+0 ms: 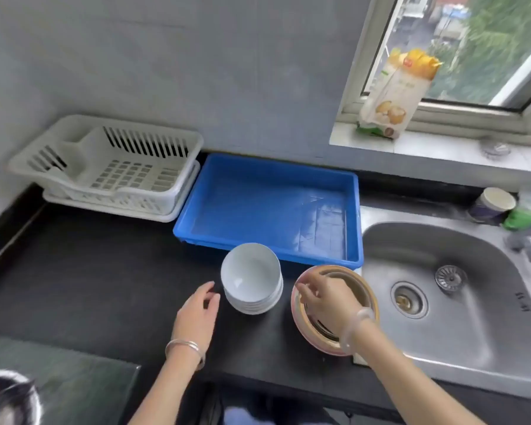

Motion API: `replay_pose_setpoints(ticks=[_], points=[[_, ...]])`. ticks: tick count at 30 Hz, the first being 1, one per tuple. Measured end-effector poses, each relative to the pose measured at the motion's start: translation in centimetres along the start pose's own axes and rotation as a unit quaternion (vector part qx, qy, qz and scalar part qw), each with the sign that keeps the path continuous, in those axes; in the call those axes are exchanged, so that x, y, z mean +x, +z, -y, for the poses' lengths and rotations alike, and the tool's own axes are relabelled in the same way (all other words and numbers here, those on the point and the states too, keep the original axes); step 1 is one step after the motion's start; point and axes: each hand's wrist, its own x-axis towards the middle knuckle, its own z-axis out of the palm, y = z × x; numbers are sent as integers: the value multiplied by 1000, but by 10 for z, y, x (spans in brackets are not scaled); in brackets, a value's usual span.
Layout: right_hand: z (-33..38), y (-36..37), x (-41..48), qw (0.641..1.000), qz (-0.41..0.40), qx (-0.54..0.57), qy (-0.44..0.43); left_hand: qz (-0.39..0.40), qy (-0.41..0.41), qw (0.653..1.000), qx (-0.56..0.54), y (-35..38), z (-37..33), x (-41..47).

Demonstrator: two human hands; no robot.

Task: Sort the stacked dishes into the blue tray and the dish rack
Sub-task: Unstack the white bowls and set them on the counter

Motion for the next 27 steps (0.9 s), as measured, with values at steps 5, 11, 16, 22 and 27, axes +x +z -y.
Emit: replay_pose_setpoints(ticks=[5, 11, 16, 22, 27], points=[[33, 19, 55, 998, -33, -51, 17, 11, 29, 1000, 6, 11, -28, 16], [42, 32, 72, 991, -47, -124, 18, 13, 4, 1000, -16, 15, -25, 22], [44, 26, 76, 993, -42, -108, 1, -2, -14, 997, -70, 18, -23, 19], [33, 14, 65, 997, -79, -10, 5, -7, -32, 997, -76, 18, -28, 21], [21, -2, 59, 990, -125, 65, -6, -27, -42, 999, -17, 21, -36, 24]])
